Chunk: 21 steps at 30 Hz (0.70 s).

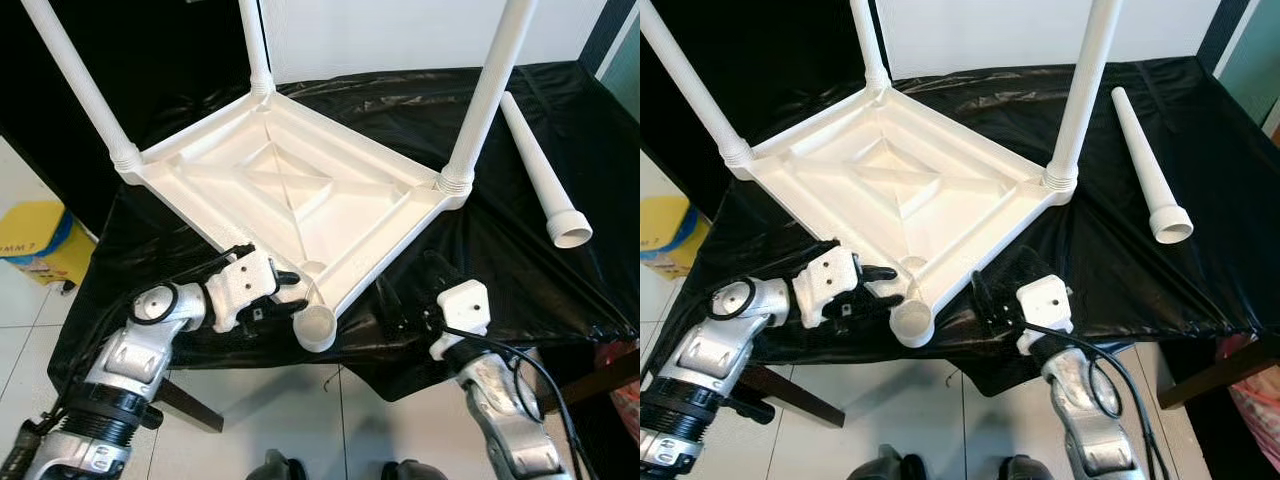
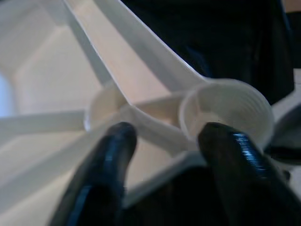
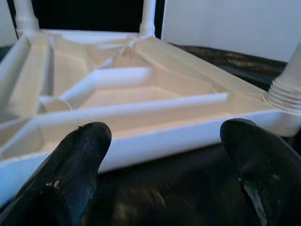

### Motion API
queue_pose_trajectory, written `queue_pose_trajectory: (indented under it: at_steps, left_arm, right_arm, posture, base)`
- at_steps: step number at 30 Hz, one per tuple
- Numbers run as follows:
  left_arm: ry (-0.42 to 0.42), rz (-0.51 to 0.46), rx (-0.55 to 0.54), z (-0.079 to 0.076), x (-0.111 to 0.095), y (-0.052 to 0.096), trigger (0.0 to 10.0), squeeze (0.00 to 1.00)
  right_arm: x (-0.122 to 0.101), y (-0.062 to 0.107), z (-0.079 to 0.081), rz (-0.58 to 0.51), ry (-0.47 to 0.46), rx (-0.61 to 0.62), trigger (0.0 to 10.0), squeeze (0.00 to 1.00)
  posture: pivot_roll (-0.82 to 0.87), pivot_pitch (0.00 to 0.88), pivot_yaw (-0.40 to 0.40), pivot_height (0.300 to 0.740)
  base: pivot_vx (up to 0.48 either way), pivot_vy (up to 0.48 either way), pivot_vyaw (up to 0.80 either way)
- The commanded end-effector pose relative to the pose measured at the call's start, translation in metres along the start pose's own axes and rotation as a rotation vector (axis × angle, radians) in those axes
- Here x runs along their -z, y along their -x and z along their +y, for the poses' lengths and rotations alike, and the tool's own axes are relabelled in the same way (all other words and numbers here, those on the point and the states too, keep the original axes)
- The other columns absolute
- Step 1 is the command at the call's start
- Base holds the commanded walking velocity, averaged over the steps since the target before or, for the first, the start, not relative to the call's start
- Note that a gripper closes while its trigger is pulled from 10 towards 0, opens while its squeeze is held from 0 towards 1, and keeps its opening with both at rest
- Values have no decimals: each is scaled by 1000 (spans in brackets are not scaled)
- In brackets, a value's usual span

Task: Building children table

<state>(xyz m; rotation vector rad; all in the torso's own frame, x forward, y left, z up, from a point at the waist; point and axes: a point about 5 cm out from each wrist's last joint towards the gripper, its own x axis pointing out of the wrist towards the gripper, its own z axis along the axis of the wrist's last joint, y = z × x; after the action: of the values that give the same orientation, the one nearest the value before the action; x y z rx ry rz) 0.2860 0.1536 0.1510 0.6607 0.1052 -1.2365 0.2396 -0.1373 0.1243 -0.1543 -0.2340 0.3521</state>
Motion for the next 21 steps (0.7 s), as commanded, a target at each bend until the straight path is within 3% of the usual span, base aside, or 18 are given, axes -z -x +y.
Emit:
queue_pose_trajectory:
  at_steps: [1,6,7,16,21]
  left_arm:
    - [2,25,54,-3,5,2,10000,1000]
    - [-16,49,68,1,10,7,10000,1000]
    - [-28,68,71,3,13,9,10000,0]
    - [-48,155,73,15,25,14,10000,0]
    - [-83,215,70,31,30,8,10000,0]
  right_arm:
    - [0,1,2,7,-21,-11,10000,0]
    - [-1,3,4,17,-23,-26,10000,0]
    - [-1,4,4,21,-24,-31,10000,0]
    - [-2,5,4,36,-32,-36,10000,0]
    - [-3,4,4,40,-37,-30,10000,0]
  posture:
    - [-40,90,36,740]
    - [-46,84,41,740]
    - [-47,79,42,740]
    - [-51,80,49,740]
    - [-54,91,54,740]
  base:
    - [0,0,0]
    - [0,0,0]
    - [0,0,0]
    - [0,0,0]
    - [0,0,0]
